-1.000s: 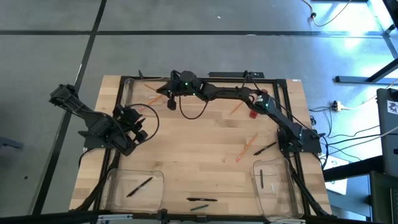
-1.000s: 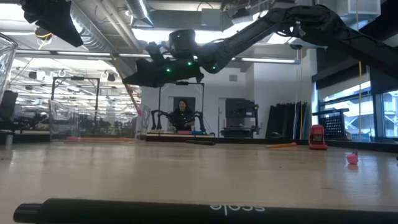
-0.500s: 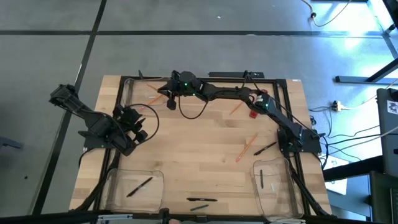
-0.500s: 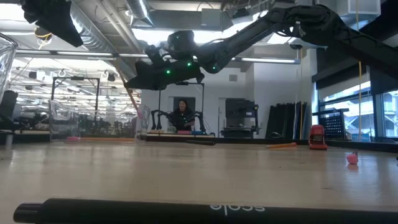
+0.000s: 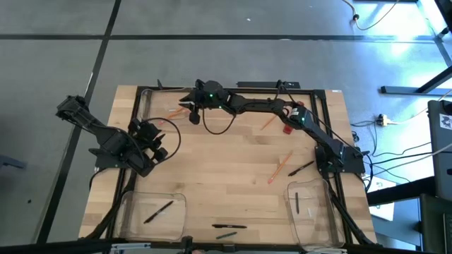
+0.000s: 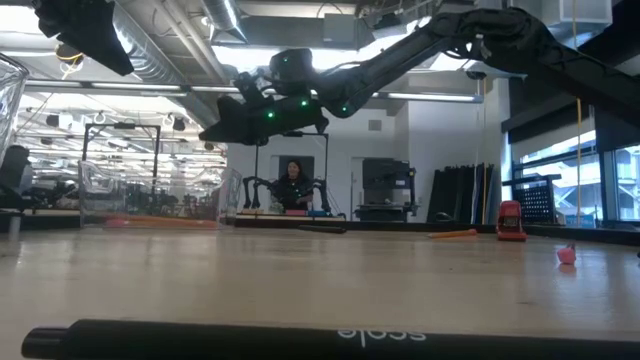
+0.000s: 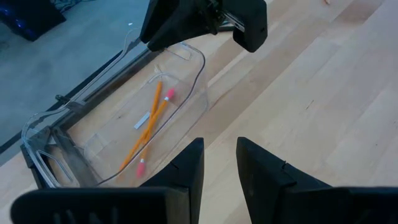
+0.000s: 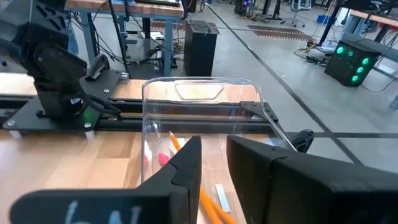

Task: Sort crayons/erasers/pens/pencils in bins
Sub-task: Put the black pen into the bottom left transparent bin

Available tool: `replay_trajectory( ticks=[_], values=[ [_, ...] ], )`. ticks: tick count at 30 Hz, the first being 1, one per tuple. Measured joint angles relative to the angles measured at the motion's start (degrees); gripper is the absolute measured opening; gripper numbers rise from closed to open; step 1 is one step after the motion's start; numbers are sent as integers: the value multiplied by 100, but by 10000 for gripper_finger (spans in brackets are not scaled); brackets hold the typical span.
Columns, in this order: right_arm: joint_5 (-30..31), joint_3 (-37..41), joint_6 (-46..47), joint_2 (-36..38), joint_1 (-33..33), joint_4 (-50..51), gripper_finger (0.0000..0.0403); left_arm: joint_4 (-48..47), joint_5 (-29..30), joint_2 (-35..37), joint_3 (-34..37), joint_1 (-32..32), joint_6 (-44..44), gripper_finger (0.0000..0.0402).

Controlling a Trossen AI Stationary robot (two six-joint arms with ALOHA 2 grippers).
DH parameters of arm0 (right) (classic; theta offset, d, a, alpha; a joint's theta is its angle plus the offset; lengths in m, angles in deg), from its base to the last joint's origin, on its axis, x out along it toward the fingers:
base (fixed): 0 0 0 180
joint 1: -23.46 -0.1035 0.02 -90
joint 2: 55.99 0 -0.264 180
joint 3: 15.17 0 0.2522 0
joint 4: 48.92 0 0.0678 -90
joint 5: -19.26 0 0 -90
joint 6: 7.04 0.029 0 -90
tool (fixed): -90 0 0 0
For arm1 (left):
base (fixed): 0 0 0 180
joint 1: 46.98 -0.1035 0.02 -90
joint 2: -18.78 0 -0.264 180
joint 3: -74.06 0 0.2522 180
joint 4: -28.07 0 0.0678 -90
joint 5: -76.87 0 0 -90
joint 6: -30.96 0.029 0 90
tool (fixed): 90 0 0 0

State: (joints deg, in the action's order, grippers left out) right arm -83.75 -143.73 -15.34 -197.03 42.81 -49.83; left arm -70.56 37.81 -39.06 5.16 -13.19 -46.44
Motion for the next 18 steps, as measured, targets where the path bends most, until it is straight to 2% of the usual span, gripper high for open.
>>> replay_trajectory(
  ticks=[6,18],
  values=[
    [-9,0,43,172,-13,406,80,1,-3,0,0,1,0,88],
    [19,-140,72,1404,-133,4094,80,15,-145,-2,-2,-1,-31,88]
  ],
)
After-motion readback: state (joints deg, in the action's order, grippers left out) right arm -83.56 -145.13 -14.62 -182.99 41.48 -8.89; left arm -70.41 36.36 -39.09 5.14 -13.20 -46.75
